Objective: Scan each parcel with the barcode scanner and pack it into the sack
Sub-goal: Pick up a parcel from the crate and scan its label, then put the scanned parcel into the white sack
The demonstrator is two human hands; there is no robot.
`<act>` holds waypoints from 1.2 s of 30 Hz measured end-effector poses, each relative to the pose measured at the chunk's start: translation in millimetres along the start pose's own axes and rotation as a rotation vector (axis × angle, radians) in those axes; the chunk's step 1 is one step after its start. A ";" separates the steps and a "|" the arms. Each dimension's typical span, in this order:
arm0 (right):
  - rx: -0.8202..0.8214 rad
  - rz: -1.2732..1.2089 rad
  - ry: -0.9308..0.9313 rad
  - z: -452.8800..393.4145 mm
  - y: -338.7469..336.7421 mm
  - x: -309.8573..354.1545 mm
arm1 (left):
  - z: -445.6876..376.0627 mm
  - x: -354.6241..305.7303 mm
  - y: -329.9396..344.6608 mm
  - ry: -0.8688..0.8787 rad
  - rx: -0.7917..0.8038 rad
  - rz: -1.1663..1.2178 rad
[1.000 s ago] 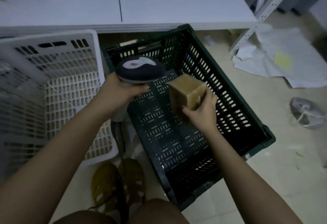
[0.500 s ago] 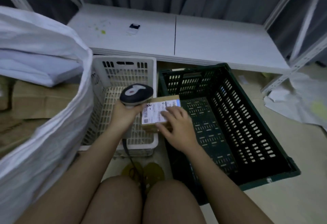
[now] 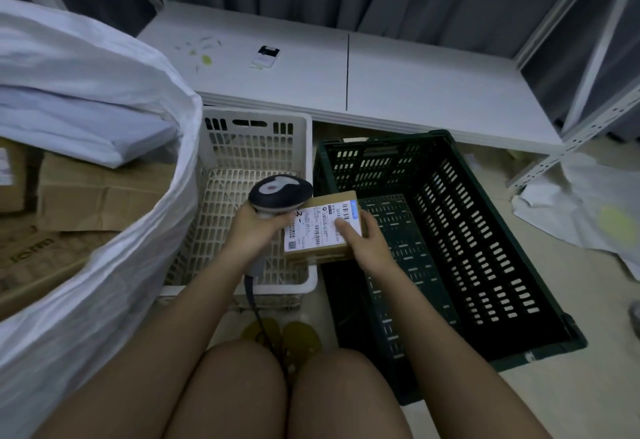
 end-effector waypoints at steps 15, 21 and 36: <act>0.004 -0.295 -0.153 46.4 -36.0 79.7 | 34.2 -61.6 -6.5 0.120 -0.062 0.138; 0.081 -0.379 -0.256 72.0 -41.0 111.6 | 56.0 -91.2 -11.6 0.205 -0.157 0.166; 0.015 -0.332 -0.378 105.4 -74.5 206.3 | 119.0 -167.8 -67.9 0.407 0.032 -0.186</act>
Point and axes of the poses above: each hand's wrist, its own z-axis away from the middle knuckle, its own y-axis out of the palm, x = y × z, the point moved 1 cm from there along -z, towards the middle knuckle, and after that the axes turned 2 degrees about -x, right-handed, at the moved point
